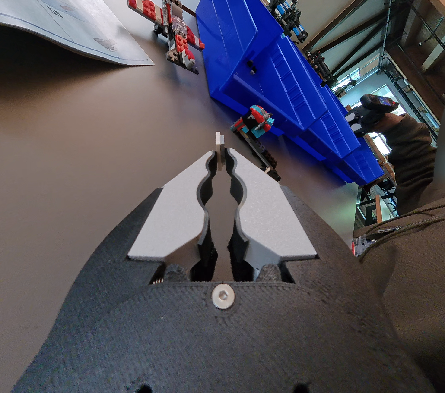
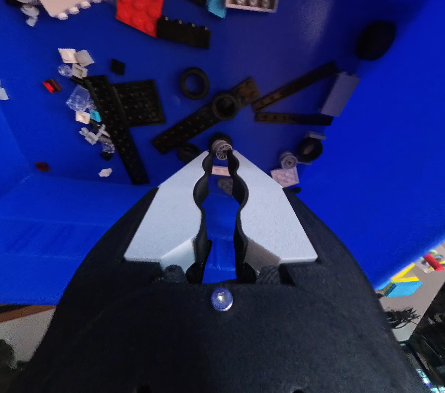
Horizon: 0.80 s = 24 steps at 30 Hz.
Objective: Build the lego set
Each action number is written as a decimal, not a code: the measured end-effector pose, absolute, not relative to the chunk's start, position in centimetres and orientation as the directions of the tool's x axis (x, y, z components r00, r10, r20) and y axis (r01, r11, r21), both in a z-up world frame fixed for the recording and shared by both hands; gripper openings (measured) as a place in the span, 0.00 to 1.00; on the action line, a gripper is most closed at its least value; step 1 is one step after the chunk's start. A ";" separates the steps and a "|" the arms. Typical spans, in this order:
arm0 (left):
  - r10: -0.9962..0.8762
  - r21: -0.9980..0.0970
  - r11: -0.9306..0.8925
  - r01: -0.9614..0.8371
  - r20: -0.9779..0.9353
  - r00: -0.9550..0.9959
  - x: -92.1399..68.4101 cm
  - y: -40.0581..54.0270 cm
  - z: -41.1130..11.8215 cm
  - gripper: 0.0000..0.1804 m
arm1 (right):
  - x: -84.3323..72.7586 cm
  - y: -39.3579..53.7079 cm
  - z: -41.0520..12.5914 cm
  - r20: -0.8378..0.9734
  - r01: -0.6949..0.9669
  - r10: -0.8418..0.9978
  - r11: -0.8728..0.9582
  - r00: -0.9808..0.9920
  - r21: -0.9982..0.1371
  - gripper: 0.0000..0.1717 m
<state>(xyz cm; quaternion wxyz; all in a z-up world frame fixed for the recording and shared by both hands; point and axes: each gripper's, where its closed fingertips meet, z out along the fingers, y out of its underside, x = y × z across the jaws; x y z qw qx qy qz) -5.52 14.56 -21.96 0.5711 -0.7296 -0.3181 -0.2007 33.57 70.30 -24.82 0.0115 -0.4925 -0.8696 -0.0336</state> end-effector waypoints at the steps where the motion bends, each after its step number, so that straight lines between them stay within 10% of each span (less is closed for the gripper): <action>1: 0.234 -0.706 -0.144 0.693 0.656 0.717 -5.5 14.6 -21.9 0.04 | 33.6 70.1 -24.9 0.060 0.853 0.851 0.519 -0.522 0.057 0.08; 14: 0.226 -0.709 -0.139 0.692 0.657 0.719 -5.5 14.5 -21.8 0.04 | 32.7 66.9 -23.9 -0.078 0.860 0.857 0.501 -0.509 -0.099 0.08; 24: 0.229 -0.709 -0.139 0.691 0.656 0.719 -5.5 14.6 -21.8 0.04 | 33.1 69.3 -24.7 0.054 0.866 0.865 0.499 -0.499 0.011 0.08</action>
